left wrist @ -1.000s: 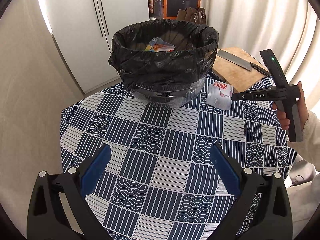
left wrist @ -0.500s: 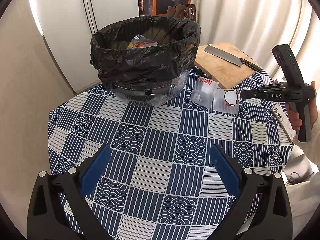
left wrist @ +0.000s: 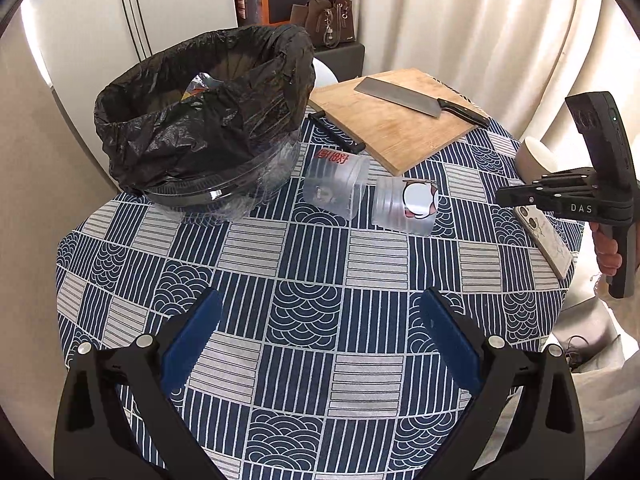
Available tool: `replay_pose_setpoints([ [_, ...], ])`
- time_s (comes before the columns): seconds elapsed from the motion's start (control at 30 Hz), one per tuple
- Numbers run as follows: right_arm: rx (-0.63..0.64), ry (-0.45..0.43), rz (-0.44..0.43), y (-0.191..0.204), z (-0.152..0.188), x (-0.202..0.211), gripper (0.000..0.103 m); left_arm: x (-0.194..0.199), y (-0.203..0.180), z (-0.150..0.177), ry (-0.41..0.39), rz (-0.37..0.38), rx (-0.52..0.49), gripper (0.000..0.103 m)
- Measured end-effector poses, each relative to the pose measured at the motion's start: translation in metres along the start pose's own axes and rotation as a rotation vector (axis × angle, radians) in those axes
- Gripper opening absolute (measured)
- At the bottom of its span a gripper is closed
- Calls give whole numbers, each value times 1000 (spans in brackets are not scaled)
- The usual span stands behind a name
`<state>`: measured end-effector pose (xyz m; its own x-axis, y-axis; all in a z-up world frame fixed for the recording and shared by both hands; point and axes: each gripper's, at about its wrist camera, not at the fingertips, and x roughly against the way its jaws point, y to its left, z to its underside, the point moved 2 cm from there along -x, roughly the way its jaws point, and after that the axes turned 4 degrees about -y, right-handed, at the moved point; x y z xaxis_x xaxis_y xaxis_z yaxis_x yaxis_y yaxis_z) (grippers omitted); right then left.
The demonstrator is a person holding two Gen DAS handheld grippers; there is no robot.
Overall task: Collect trash
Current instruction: 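Reach and close the right tool on the penguin-print clear cup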
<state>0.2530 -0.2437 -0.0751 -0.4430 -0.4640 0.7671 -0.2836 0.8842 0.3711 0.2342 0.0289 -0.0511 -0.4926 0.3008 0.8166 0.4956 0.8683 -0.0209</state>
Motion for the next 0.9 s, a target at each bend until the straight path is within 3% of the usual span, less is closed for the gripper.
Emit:
replay_pose_setpoints([
  [0.33,56,23,10,-13,22,17,5,-18,-25,-6,13,-9,40,97],
  [0.63,41,54,-1,-19,20,7,7,-52,-18,-17,58,-2,57,97],
  [0.7,37,62,2,-19,16,-1,13,-60,-14,-22,64,11,43,97],
  [0.77,29,63,17,-19,11,-8,28,-69,-9,-26,76,19,40,97],
  [0.8,32,62,20,-18,8,-11,29,-73,-6,-29,81,25,40,97],
  [0.9,49,74,11,-13,2,-23,47,-84,1,-37,87,48,32,97],
])
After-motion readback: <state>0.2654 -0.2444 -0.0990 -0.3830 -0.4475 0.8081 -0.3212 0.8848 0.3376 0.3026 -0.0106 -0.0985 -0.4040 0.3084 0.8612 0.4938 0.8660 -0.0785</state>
